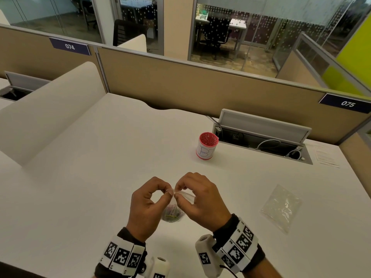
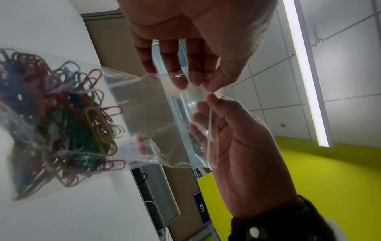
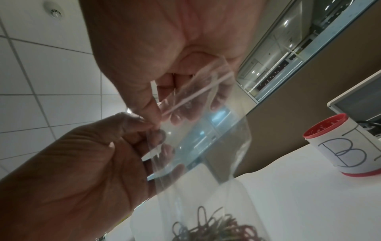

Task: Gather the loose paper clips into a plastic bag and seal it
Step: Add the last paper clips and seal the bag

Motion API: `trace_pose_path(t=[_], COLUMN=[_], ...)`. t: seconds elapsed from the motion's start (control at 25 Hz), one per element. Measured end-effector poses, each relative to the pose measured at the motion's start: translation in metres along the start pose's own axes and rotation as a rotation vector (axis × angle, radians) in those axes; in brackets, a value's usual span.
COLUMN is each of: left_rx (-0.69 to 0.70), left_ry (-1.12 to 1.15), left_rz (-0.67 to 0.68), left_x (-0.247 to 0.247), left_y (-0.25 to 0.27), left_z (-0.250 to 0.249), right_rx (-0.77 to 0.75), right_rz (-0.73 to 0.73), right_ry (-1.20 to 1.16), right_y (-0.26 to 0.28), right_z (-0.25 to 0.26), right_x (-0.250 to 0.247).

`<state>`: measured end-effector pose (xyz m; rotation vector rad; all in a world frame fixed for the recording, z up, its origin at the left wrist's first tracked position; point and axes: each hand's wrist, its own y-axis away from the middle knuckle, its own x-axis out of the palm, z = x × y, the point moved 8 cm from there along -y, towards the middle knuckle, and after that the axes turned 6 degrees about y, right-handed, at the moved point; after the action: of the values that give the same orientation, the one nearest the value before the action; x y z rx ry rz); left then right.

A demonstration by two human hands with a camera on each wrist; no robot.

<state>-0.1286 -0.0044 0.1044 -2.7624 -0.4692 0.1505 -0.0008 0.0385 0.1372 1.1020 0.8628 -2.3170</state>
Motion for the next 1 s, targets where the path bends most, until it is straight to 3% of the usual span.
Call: trace_pose_path(t=[0.72, 1.0], left_rx=[-0.064, -0.096], left_ry=[0.094, 0.13], left_rz=[-0.056, 0.08], left_x=[-0.01, 0.003], left_y=[-0.003, -0.001], left_z=[-0.002, 0.0], right_rx=[-0.001, 0.021], right_rz=[-0.131, -0.132], right_ry=[-0.064, -0.136], right_y=[0.005, 0.004], right_z=[-0.003, -0.001], right_x=[-0.017, -0.018])
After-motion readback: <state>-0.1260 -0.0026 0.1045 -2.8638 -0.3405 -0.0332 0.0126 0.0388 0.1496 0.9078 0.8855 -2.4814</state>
